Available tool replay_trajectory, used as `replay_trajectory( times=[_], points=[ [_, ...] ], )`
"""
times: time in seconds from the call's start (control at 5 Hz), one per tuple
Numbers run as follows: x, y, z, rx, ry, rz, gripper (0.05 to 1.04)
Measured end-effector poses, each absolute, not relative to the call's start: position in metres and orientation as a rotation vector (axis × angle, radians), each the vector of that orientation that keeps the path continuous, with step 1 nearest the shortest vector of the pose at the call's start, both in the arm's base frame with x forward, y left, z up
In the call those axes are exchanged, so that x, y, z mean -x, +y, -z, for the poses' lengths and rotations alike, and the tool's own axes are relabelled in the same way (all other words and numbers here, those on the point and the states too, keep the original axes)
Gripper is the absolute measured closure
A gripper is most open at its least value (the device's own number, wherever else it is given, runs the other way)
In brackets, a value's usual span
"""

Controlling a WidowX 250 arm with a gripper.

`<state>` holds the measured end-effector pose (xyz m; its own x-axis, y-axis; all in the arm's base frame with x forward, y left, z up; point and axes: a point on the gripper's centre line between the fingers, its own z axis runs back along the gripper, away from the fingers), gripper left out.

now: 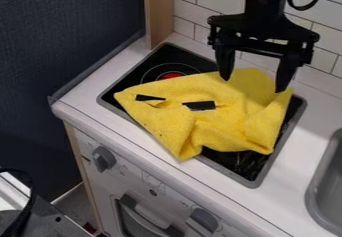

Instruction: Unfold the bottom left of the cloth

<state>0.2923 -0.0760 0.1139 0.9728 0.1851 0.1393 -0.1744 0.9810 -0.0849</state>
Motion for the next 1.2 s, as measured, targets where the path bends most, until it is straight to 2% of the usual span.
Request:
replay_trajectory(
  times=[0.2, 0.4, 0.8, 1.2],
  points=[
    [-0.288, -0.075, -0.104, 0.06, -0.112, -0.198, 0.082],
    [-0.274, -0.068, -0.088, 0.014, -0.082, -0.459, 0.082],
    [-0.277, -0.047, -0.078, -0.066, -0.109, -0.781, 0.082],
    [-0.28, -0.021, -0.043, -0.149, 0.075, -0.907, 0.082]
  ],
)
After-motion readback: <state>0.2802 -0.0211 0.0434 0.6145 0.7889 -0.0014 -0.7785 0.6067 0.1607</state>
